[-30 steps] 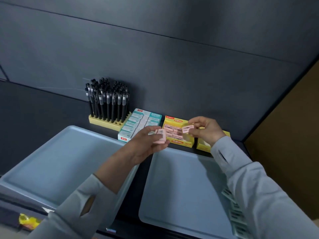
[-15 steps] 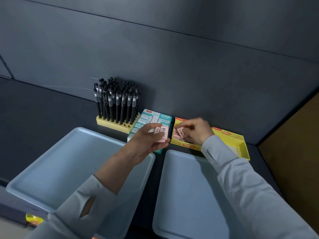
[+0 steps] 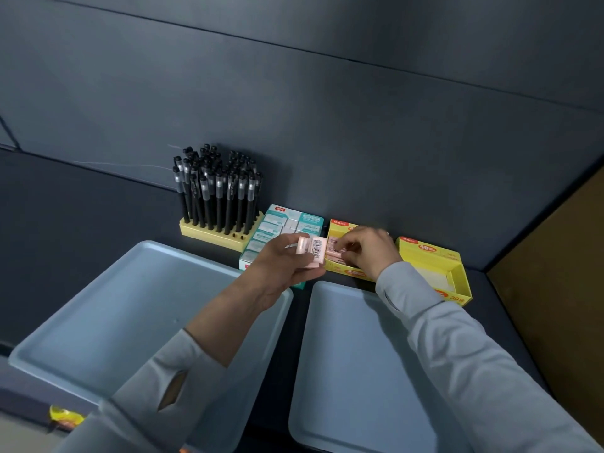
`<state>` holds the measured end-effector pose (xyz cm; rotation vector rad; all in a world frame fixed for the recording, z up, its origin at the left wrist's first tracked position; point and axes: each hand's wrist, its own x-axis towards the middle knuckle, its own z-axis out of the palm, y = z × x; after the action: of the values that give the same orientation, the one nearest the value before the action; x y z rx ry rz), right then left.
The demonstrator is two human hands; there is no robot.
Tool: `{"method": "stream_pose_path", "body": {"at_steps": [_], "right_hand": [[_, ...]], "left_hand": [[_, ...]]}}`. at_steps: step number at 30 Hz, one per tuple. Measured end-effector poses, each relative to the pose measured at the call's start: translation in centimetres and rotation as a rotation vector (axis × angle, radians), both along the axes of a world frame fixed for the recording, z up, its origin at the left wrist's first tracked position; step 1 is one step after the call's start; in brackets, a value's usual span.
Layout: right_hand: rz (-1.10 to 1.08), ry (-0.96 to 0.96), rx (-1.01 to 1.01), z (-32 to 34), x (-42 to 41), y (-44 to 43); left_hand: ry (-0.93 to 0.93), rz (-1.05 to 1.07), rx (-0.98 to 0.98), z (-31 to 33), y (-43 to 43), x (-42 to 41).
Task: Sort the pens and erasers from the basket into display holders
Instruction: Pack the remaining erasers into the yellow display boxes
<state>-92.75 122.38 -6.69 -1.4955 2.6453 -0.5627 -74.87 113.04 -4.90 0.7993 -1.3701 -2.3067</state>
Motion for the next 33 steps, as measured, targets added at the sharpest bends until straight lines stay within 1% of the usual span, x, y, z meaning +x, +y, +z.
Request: {"method": "stream_pose_path", "body": {"at_steps": [2, 3, 4, 5, 6, 7, 8, 10, 15, 17, 18, 19, 21, 22, 24, 25, 29, 31, 33], "right_hand": [[-0.018, 0.008, -0.038, 0.2, 0.2, 0.2], [-0.034, -0.054, -0.113, 0.6, 0.5, 0.2], [-0.054, -0.200, -0.218, 1.2, 1.1, 0.3], [-0.066, -0.405, -0.316, 1.9, 1.7, 0.3], [-0.061, -0.604, -0.367, 2.7, 2.4, 0.5], [-0.036, -0.742, -0.369, 3.3, 2.9, 0.6], [-0.007, -0.798, -0.343, 3.7, 3.3, 0.7], [0.021, -0.830, -0.335, 4.1, 3.5, 1.0], [-0.029, -1.081, -0.375, 4.6, 2.9, 2.7], [-0.029, -1.065, -0.413, 4.4, 2.5, 3.5], [-0.023, -1.026, -0.427, 4.3, 2.2, 3.9], [-0.013, -1.000, -0.437, 4.1, 2.0, 4.3], [0.005, -1.027, -0.448, 3.9, 1.5, 4.8], [0.008, -1.051, -0.453, 3.7, 1.3, 5.0], [0.009, -1.051, -0.464, 3.5, 1.0, 5.3], [0.004, -1.018, -0.463, 3.4, 0.9, 5.3], [-0.097, -0.735, -0.423, 3.1, -0.5, 5.3], [-0.148, -0.642, -0.381, 2.5, -1.4, 5.3], [-0.166, -0.602, -0.305, 1.9, -1.6, 5.1]], "left_hand": [[-0.030, 0.011, -0.031, 0.1, 0.1, -0.1], [-0.042, 0.018, -0.043, 0.0, 0.1, -0.1], [-0.048, 0.023, -0.052, 0.0, 0.1, -0.2], [-0.050, 0.029, -0.061, 0.0, 0.1, -0.3], [-0.054, 0.032, -0.076, 0.0, 0.2, -0.4], [-0.060, 0.030, -0.101, 0.0, 0.3, -0.6], [-0.067, 0.026, -0.132, 0.0, 0.5, -0.7], [-0.071, 0.017, -0.183, 0.1, 0.8, -1.1], [-0.034, 0.032, -0.263, 0.1, 1.8, -1.2], [0.008, 0.050, -0.272, 0.1, 2.0, -1.2], [0.028, 0.071, -0.227, 0.0, 1.9, -1.3], [0.032, 0.092, -0.139, 0.1, 1.7, -1.4], [0.024, 0.086, 0.083, 0.3, 1.3, -1.4], [0.022, 0.070, 0.129, 0.3, 1.1, -1.4], [0.014, 0.057, 0.110, 0.3, 1.2, -1.2], [0.009, 0.064, 0.088, 0.3, 1.2, -1.1], [-0.002, 0.111, 0.011, 0.2, 1.2, -0.8], [0.013, 0.131, 0.000, 0.1, 1.1, -0.7], [0.005, 0.136, -0.011, 0.0, 1.0, -0.6]]}}
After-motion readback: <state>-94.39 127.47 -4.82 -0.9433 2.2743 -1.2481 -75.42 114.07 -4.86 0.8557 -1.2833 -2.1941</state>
